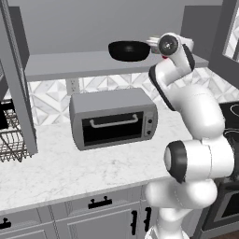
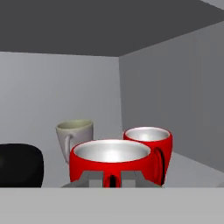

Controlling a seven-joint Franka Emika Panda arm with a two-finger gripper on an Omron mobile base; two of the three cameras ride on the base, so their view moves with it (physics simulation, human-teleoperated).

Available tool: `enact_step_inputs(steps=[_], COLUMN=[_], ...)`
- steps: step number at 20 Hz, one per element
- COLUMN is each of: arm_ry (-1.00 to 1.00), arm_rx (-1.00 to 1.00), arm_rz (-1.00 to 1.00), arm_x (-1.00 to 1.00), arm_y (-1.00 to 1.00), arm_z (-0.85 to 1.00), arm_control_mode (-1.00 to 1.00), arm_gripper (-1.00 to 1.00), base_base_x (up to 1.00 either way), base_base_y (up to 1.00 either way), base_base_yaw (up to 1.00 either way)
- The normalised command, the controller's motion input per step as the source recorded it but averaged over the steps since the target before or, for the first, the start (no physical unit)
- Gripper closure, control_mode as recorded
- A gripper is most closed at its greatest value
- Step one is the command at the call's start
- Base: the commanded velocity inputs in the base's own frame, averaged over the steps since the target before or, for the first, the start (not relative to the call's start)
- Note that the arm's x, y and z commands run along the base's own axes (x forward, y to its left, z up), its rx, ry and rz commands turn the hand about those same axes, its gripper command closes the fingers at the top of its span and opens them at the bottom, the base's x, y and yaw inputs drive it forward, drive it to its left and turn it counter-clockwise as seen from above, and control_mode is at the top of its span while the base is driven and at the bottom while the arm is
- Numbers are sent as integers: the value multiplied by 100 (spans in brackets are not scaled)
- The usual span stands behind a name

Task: Gather all objects into one cabinet and sort the glasses and bowls to opposite sides.

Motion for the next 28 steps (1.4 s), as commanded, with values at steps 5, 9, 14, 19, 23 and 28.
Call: enact_step_inputs(steps=[5, 9, 14, 19, 23, 28], arm_ry=[0, 0, 0, 0, 0, 0], arm_rx=[-3, -1, 0, 0, 0, 0], arm_rz=[5, 6, 7, 7, 6, 3], arm_x=[26, 30, 16, 8, 6, 2], arm_y=[0, 0, 0, 0, 0, 0], arm_z=[-2, -4, -6, -6, -1, 0], arm_control_mode=[-100, -100, -100, -100, -100, -100], arm_gripper=[100, 100, 100, 100, 100, 100], base_base_x=[0, 0, 0, 0, 0, 0], base_base_y=[0, 0, 0, 0, 0, 0], base_base_yaw=[0, 0, 0, 0, 0, 0])
